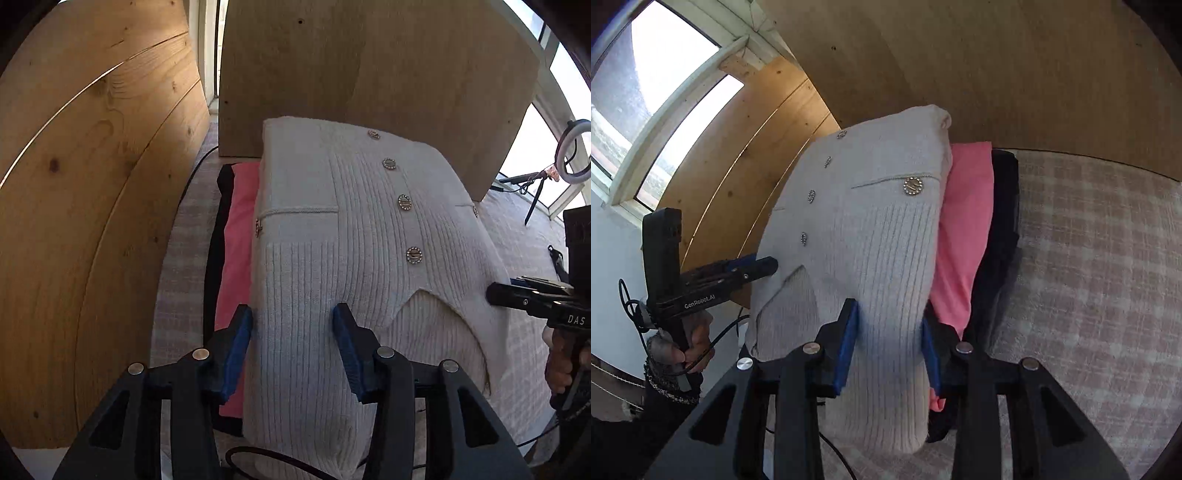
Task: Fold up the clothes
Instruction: 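Lower the sweater onto the pink garment stack and open both grippers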
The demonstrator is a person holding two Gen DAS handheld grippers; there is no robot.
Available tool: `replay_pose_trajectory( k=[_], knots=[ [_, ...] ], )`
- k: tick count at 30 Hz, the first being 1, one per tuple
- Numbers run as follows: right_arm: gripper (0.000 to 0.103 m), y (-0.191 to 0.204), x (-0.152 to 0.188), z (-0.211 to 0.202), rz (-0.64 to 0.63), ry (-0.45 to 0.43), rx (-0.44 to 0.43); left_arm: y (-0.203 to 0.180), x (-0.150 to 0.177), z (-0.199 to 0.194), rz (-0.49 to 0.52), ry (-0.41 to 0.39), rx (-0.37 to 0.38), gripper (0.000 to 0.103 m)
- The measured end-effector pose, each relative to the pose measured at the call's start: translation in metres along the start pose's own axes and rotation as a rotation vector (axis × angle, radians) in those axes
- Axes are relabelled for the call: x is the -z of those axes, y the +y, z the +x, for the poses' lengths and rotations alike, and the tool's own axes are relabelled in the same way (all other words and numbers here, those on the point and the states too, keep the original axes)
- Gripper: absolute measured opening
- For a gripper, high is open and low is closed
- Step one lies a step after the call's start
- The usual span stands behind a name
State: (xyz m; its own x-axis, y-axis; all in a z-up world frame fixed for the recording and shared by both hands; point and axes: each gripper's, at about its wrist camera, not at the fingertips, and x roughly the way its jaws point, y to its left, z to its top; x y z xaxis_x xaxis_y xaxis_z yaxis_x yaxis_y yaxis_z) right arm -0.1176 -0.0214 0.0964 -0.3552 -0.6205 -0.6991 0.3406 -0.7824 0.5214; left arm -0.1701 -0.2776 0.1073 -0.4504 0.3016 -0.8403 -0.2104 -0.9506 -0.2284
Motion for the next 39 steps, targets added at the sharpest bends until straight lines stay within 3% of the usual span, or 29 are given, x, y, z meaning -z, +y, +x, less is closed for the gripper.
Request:
replay_pose_trajectory(
  k=[3,8,10,14,16,19,22,27,29,34,36,39],
  knots=[
    [0.032,0.014,-0.017,-0.030,-0.062,-0.102,0.015,-0.010,-0.010,-0.030,0.019,-0.108,0.025,0.044],
    [0.032,0.037,-0.069,0.002,-0.122,-0.134,0.008,-0.033,-0.054,-0.024,0.086,-0.165,0.045,0.049],
    [0.032,0.040,-0.084,0.030,-0.137,-0.104,0.016,-0.040,-0.076,-0.003,0.107,-0.154,0.034,0.049],
    [0.032,0.025,-0.094,0.083,-0.128,-0.014,0.115,-0.037,-0.092,0.054,0.125,-0.046,-0.010,0.050],
    [0.032,0.013,-0.093,0.097,-0.103,0.006,0.108,-0.034,-0.092,0.076,0.131,-0.006,-0.026,0.054],
    [0.032,0.017,-0.093,0.084,-0.116,0.003,0.096,-0.030,-0.091,0.068,0.106,-0.020,-0.005,0.054],
    [0.032,0.034,-0.084,0.044,-0.157,-0.040,0.093,-0.030,-0.082,0.031,0.068,-0.063,0.025,0.054],
    [0.045,0.059,-0.019,-0.008,-0.164,-0.088,0.061,-0.035,-0.029,-0.015,0.018,-0.097,0.024,0.062],
    [0.045,0.063,0.010,-0.009,-0.145,-0.079,0.061,-0.040,-0.007,-0.012,0.021,-0.068,0.013,0.062],
    [0.045,0.066,0.044,0.029,-0.176,0.012,0.176,-0.057,0.025,0.013,0.065,-0.010,-0.071,0.062],
    [0.045,0.069,0.044,0.022,-0.153,0.006,0.189,-0.065,0.026,0.012,0.080,-0.008,-0.104,0.063],
    [0.045,0.078,0.051,-0.014,-0.154,-0.043,0.203,-0.074,0.028,-0.012,0.062,-0.031,-0.085,0.065]
  ],
)
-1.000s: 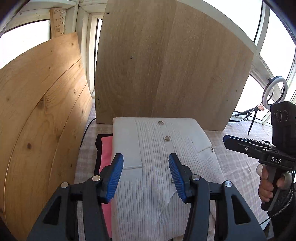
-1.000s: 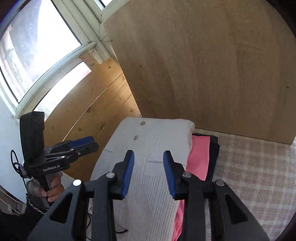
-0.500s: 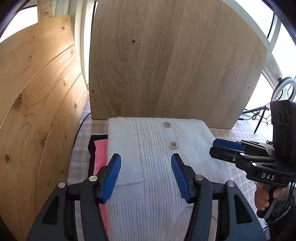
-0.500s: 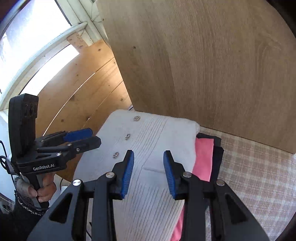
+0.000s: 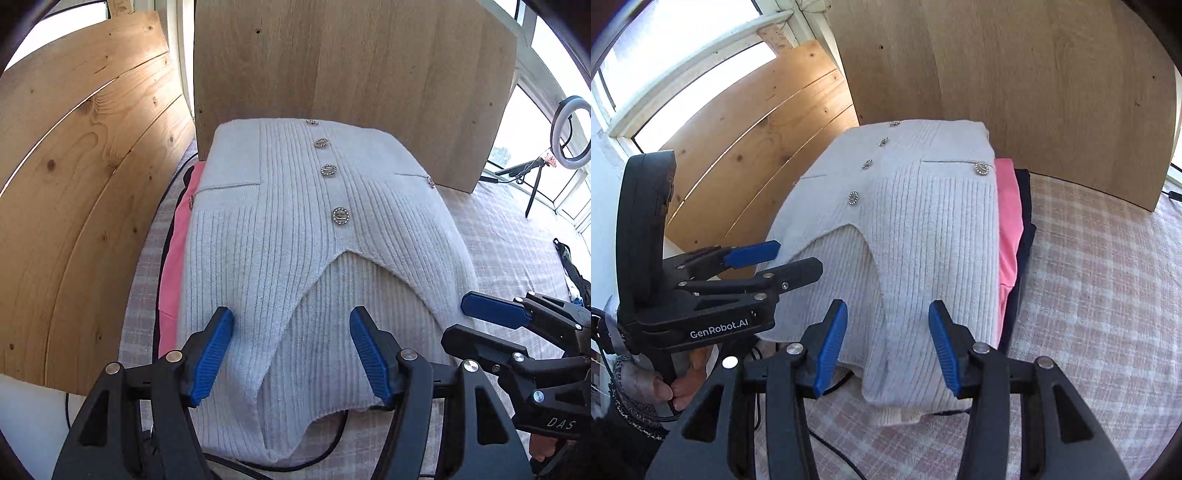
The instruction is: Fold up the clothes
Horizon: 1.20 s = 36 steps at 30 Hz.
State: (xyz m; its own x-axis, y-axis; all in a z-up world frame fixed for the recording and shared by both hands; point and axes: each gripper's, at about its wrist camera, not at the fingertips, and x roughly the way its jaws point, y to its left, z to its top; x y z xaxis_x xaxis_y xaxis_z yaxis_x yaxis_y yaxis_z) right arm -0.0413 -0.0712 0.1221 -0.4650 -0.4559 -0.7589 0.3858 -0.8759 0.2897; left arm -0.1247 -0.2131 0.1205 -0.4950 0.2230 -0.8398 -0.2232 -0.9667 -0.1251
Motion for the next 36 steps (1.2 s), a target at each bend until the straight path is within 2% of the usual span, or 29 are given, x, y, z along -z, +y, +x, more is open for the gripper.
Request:
replay_pose_trajectory(
  k=[1,3,6,9,15,20,30,36],
  knots=[
    [0.045,0.001,0.003,-0.014,-0.006,-0.019,0.013,-0.003,0.003,-0.012,-0.001,-0.017,-0.001,0.066],
    [0.047,-0.001,0.012,-0.039,-0.005,-0.045,0.033,-0.010,0.009,-0.035,-0.004,-0.052,-0.004,0.077],
    [0.053,-0.007,0.029,-0.068,0.011,-0.066,0.051,-0.021,0.020,-0.067,0.001,-0.103,-0.026,0.078],
    [0.053,-0.014,0.048,-0.091,0.019,-0.076,0.058,-0.035,0.033,-0.089,0.006,-0.143,-0.065,0.080],
    [0.053,-0.024,0.079,-0.131,-0.075,-0.093,0.082,-0.063,0.067,-0.107,-0.041,-0.126,-0.201,0.081],
    [0.053,-0.045,0.107,-0.162,-0.150,-0.085,0.071,-0.101,0.100,-0.128,-0.098,-0.158,-0.235,0.081],
    [0.053,-0.094,0.164,-0.214,-0.283,-0.070,0.059,-0.185,0.149,-0.158,-0.227,-0.175,-0.207,0.082],
    [0.053,-0.116,0.186,-0.230,-0.359,-0.054,0.048,-0.225,0.170,-0.170,-0.267,-0.193,-0.199,0.091]
  ],
)
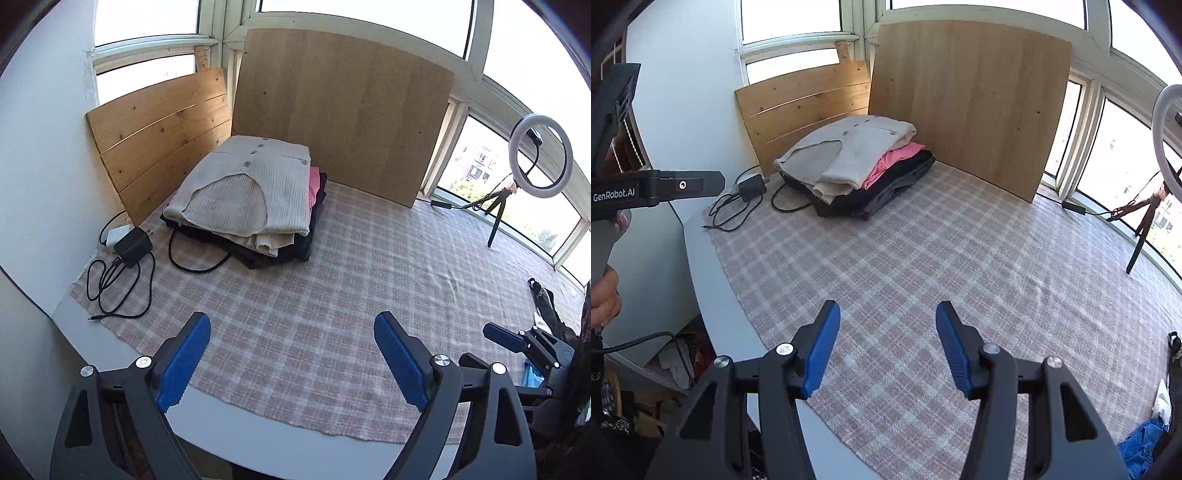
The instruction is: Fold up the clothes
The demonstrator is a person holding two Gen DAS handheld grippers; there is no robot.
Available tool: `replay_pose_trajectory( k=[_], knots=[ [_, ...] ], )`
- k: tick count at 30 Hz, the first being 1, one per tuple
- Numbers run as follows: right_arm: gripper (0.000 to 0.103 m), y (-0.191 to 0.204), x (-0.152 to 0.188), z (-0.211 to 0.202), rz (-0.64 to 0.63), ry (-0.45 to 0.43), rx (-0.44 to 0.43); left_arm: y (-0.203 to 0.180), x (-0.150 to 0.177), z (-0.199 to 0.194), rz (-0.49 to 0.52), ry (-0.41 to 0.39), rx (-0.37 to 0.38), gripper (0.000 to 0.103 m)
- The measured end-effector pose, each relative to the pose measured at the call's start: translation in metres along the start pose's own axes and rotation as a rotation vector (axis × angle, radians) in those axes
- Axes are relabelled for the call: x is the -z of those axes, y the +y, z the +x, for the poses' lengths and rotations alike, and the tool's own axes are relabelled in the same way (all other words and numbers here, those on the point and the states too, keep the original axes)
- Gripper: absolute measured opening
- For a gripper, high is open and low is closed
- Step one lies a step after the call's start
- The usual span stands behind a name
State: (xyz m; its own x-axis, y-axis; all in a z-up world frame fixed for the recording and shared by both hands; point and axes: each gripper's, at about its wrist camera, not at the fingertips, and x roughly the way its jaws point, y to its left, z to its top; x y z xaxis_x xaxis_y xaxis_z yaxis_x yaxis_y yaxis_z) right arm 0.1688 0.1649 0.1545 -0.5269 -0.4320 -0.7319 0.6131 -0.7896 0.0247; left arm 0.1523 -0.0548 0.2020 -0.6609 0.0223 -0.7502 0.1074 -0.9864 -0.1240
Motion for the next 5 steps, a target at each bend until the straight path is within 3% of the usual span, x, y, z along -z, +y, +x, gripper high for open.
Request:
replay_pose_trajectory(
  k=[5],
  knots=[
    [0.053,-0.013,0.007,-0.012,0.024,-0.025,-0.032,-0.016,0.008,-0.020,0.002,-0.070,-0.014,0.090]
  ],
)
